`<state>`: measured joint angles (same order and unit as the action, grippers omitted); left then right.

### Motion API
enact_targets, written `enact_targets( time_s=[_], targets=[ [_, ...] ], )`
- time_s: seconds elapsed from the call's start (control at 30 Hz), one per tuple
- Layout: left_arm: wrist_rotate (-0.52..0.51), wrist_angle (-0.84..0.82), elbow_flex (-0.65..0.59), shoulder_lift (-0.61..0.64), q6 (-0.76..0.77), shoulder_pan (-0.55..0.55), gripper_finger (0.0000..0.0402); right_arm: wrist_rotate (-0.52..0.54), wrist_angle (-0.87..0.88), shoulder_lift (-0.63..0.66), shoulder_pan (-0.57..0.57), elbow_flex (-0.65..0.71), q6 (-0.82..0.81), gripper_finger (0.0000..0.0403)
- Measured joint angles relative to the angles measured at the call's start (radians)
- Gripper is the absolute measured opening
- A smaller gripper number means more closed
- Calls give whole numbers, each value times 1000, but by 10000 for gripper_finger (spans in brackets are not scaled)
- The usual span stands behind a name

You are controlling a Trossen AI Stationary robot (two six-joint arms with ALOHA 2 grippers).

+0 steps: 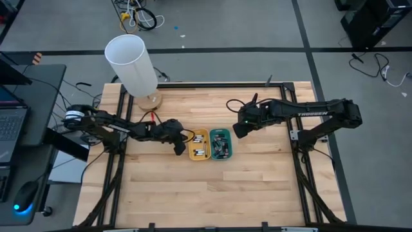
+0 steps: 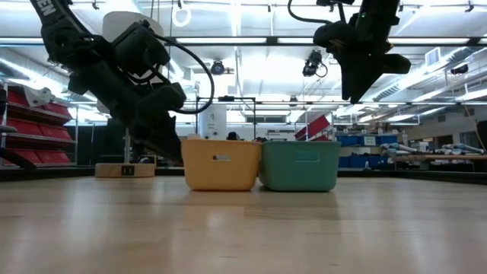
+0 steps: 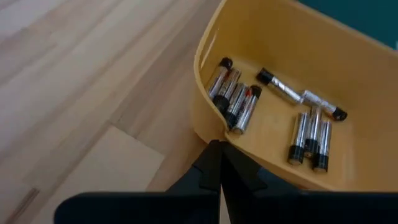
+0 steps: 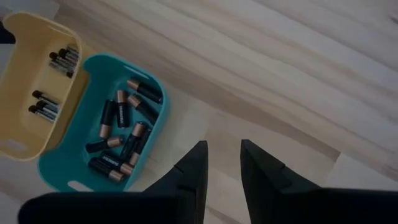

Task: Sort batteries
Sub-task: Adjust the bins, then return to Home Position

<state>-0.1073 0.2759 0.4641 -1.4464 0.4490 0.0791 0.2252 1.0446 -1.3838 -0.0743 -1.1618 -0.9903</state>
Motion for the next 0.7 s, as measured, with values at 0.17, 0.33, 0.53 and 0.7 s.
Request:
enact_targets(
  time_s=[0.17,0.33,0.53,0.7],
  targets=[
    [70,-55,0,34,37,1,15,14,-4,2,0,0,16,70],
    [75,-77,0,131,52,0,15,-1,-53,43,1,0,80,41],
    [68,-156,0,321,56,6,15,28,-165,132,-1,0,236,3],
    [1,-239,28,503,41,6,15,42,-355,250,9,1,475,1]
  ],
)
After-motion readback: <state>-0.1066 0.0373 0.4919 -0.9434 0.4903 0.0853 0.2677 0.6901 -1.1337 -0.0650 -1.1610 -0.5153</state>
